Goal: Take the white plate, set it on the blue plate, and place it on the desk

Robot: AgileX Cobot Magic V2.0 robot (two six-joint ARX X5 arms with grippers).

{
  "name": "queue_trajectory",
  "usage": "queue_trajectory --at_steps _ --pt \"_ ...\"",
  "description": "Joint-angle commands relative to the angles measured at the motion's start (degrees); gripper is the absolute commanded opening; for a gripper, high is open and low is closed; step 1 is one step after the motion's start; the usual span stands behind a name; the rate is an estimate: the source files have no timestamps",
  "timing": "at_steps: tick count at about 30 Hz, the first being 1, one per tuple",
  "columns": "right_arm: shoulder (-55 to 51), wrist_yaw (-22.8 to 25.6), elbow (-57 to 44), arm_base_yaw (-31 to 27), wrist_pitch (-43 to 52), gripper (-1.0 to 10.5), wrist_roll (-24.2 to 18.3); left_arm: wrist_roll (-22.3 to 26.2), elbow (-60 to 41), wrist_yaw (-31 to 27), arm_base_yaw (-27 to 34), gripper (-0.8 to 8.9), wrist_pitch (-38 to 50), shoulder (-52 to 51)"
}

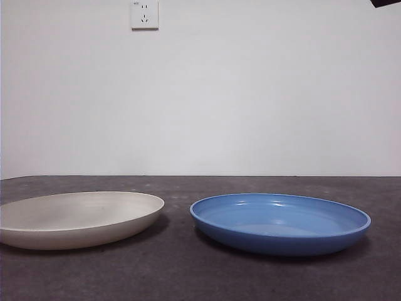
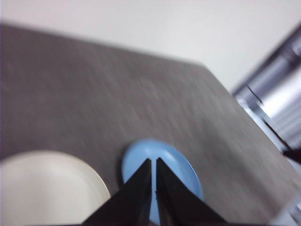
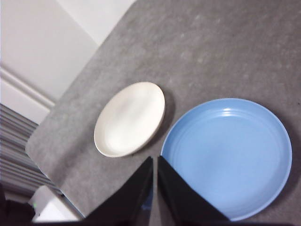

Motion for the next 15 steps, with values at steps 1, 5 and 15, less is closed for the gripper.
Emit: queue_trajectory --at_steps 1,5,15 --pt "0.6 -0.3 1.7 0.2 -0.7 0.1 -2.8 2.6 2.1 3.8 -0.7 0.17 -2.6 2.3" --pt "0.5 -0.3 2.3 0.2 -0.8 0.1 -4.5 4.4 2.2 4.8 -1.4 0.21 -5.1 3.8" --pt "0.5 0.2 2.3 0.2 -0.8 5.7 -5.1 6.5 2.2 4.8 -1.5 6.29 -5.7 3.8"
